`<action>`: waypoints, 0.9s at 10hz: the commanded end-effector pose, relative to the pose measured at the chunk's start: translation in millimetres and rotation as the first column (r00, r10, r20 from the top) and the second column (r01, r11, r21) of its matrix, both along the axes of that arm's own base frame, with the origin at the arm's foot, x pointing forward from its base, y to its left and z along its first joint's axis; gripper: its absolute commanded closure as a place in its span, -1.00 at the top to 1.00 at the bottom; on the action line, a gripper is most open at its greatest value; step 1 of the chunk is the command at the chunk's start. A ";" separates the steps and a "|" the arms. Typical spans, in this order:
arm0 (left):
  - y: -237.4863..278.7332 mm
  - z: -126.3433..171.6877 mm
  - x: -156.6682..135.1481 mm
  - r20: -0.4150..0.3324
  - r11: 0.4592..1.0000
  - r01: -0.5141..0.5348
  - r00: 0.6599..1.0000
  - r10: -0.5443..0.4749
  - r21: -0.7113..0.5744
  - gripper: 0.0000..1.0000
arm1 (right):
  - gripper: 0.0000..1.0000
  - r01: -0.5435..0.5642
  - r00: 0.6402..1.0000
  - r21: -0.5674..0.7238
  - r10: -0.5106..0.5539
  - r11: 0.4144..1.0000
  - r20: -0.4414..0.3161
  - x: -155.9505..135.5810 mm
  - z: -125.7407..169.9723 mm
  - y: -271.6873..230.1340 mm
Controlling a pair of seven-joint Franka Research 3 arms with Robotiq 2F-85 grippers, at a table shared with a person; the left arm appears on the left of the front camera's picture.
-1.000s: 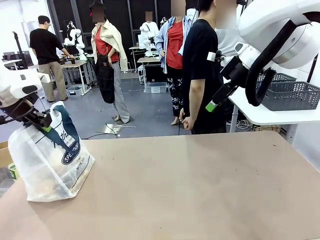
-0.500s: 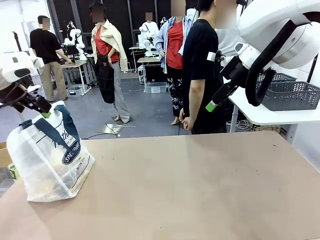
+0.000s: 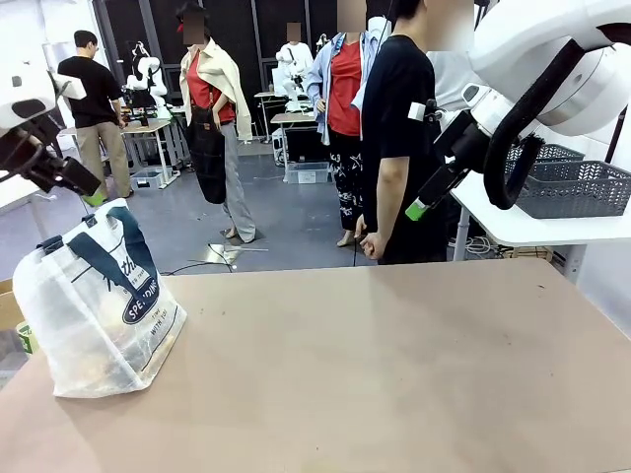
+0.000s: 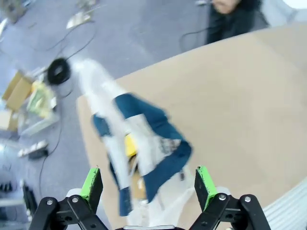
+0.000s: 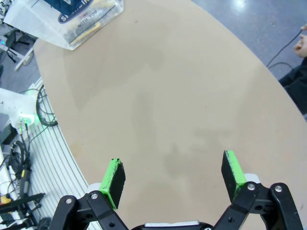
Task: Transfer purchased items from the store into the shopping bag.
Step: Move the Reusable shopping bag to the right side of the table.
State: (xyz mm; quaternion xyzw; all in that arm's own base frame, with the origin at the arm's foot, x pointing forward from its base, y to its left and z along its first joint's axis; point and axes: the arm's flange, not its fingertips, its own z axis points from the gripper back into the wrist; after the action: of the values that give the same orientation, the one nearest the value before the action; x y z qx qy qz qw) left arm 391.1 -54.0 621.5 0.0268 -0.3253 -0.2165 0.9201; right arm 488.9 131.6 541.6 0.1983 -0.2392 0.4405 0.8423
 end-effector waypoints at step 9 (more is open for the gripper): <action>-50.8 -23.8 49.8 0.023 0.596 0.795 0.602 -0.798 -0.111 1.00 | 1.00 0.008 1.000 -0.012 -0.008 1.000 -0.017 2.2 2.1 0.7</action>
State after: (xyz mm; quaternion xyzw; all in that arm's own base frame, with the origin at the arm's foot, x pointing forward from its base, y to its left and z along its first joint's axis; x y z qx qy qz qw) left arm 426.6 -111.4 596.7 -0.1586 -0.3185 -0.5701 0.7406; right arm 488.9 131.8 541.6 0.1984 -0.2391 0.4406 0.8422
